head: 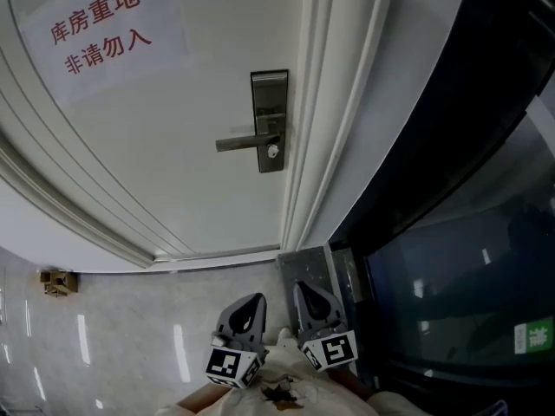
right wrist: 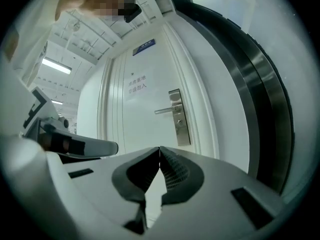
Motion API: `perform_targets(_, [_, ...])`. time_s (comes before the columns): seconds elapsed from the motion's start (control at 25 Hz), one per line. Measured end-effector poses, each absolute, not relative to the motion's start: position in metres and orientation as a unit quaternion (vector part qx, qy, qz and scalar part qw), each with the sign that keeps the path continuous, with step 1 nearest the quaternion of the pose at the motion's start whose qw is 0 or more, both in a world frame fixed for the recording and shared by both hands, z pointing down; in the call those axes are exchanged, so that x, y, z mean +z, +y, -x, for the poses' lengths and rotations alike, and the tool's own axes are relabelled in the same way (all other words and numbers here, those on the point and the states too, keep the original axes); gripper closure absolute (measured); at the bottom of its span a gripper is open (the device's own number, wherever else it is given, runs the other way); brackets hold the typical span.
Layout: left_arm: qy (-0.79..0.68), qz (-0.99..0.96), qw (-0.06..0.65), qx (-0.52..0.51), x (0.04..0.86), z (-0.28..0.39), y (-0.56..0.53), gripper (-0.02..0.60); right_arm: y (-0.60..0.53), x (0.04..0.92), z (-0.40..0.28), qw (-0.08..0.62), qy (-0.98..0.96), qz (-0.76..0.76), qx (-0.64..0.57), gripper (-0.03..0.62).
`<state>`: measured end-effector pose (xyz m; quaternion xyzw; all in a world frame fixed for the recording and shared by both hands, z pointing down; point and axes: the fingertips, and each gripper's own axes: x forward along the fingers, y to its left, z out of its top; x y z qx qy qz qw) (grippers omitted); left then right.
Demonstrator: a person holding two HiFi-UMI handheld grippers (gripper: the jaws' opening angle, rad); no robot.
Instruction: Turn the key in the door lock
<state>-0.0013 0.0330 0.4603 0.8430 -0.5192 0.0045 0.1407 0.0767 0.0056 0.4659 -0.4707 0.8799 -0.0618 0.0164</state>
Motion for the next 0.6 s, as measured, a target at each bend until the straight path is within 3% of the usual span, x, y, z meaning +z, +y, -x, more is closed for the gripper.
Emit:
perform_targets(0.4, [-0.536,-0.839,0.092,-0.006,0.444,0.032,0.048,0.577,0.029,0.470,-0.026,0.004,0.899,0.433,-0.060,0.588])
perform_targets(0.6, [-0.531,-0.840,0.115,-0.011,0.453,0.027,0.059,0.577,0.033,0.472,-0.020,0.008,0.901,0.427,-0.079,0.588])
